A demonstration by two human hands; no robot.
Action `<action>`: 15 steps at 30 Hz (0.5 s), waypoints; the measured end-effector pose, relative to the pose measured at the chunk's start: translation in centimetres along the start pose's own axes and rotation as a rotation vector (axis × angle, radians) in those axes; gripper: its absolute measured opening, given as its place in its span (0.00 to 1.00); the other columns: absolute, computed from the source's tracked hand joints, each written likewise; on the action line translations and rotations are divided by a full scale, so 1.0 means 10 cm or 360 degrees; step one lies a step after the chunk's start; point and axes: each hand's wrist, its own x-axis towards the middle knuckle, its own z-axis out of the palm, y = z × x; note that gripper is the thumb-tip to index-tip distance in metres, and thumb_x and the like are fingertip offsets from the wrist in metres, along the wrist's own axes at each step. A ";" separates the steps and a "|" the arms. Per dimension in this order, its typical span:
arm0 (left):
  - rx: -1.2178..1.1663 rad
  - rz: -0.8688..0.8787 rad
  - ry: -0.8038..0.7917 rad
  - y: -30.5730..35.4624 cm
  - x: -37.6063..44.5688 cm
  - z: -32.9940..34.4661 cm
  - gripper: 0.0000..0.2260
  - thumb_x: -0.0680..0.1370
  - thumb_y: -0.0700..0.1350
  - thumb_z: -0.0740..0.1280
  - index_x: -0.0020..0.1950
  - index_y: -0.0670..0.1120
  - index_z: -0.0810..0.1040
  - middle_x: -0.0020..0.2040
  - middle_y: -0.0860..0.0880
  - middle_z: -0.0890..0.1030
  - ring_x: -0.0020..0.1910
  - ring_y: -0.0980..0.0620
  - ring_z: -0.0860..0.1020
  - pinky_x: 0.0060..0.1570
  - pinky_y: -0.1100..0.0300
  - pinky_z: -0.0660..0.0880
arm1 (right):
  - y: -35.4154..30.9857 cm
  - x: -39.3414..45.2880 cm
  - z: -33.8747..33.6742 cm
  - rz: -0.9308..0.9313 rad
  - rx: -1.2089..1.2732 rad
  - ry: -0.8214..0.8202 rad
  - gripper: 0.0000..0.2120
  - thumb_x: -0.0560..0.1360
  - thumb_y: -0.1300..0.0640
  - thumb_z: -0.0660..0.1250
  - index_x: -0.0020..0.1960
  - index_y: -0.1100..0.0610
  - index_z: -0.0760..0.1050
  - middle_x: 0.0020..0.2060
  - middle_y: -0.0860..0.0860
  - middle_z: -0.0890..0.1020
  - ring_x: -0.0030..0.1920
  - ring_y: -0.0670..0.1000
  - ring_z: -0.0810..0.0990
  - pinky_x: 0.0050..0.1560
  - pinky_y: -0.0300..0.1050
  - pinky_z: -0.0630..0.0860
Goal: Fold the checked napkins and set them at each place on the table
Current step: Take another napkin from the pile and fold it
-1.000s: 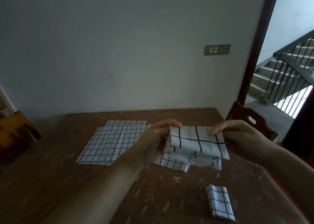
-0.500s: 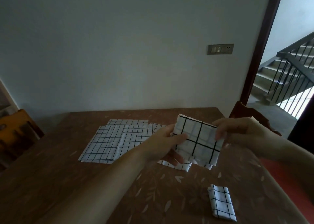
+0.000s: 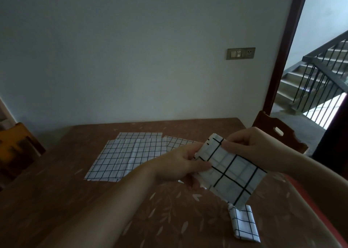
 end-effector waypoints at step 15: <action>0.0511 0.0651 0.1128 -0.08 0.35 0.08 0.18 0.81 0.48 0.64 0.33 0.42 0.69 0.27 0.55 0.66 0.28 0.59 0.66 0.29 0.66 0.63 | 0.07 -0.09 0.07 0.0133 0.0313 -0.0229 0.09 0.73 0.49 0.68 0.40 0.52 0.83 0.33 0.50 0.85 0.29 0.48 0.81 0.31 0.38 0.77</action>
